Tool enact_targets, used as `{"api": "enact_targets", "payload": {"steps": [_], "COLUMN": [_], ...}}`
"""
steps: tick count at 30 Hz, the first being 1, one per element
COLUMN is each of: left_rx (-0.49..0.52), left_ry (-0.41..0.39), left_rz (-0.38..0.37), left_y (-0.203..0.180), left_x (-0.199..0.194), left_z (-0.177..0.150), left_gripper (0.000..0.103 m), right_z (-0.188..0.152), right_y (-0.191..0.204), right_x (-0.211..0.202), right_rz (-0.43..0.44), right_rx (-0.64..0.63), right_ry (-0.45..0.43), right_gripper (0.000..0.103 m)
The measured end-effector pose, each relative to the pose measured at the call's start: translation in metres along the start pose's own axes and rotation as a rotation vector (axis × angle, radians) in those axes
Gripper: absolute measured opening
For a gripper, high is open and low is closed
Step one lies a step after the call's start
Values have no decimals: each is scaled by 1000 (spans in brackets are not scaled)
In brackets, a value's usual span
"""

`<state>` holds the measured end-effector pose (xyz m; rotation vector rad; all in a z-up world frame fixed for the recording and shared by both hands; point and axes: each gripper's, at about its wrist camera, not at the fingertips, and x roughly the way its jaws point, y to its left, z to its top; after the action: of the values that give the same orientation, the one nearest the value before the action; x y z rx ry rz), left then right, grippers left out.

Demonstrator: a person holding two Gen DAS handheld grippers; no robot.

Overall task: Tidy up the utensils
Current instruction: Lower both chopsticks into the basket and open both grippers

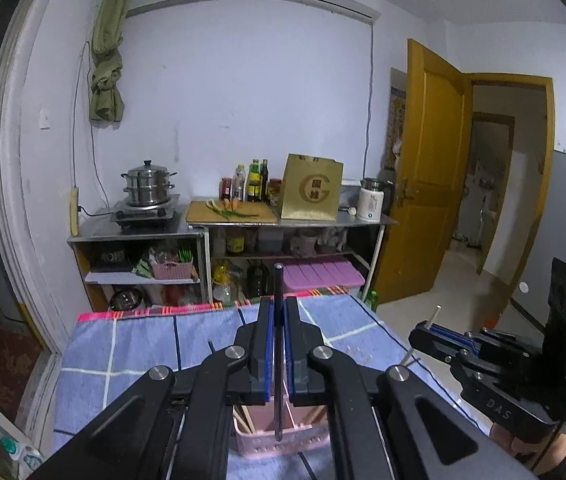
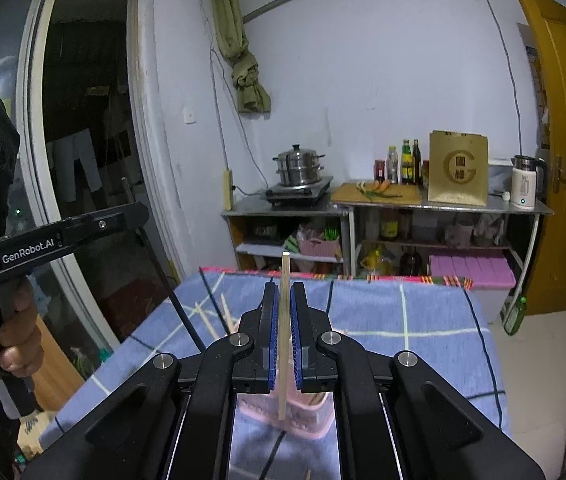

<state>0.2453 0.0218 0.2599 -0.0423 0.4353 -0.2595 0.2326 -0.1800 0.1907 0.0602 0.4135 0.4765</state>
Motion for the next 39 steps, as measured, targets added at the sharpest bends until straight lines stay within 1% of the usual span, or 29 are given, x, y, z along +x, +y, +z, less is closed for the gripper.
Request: {"api": "enact_targets", "payload": {"steps": [4, 9, 17, 26, 27, 31, 39], "left_rx": [-2, -6, -54, -66, -65, -57, -39], "left_ry": [-15, -5, 70, 141, 147, 129, 139], "left_rz": [6, 8, 17, 23, 24, 27, 30], "left_y": [5, 11, 30, 37, 37, 37, 33], "left_x": [13, 35, 77, 107, 110, 107, 101], "left_z": [7, 1, -35, -76, -79, -85, -84], "left_gripper": [4, 4, 4, 4, 4, 4, 5], "right_z": [6, -1, -31, -55, -57, -63, -65], "right_y": [-3, -10, -27, -33, -33, -35, -38], "right_x": [10, 28, 61, 78, 79, 82, 78], "right_rz": [-12, -24, -31, -31, -32, -35, -41], "right_rx": [4, 12, 42, 51, 52, 56, 52], "right_ry": [-12, 5, 92, 156, 161, 181, 198], "right_gripper": [6, 6, 6, 6, 6, 6, 7]}}
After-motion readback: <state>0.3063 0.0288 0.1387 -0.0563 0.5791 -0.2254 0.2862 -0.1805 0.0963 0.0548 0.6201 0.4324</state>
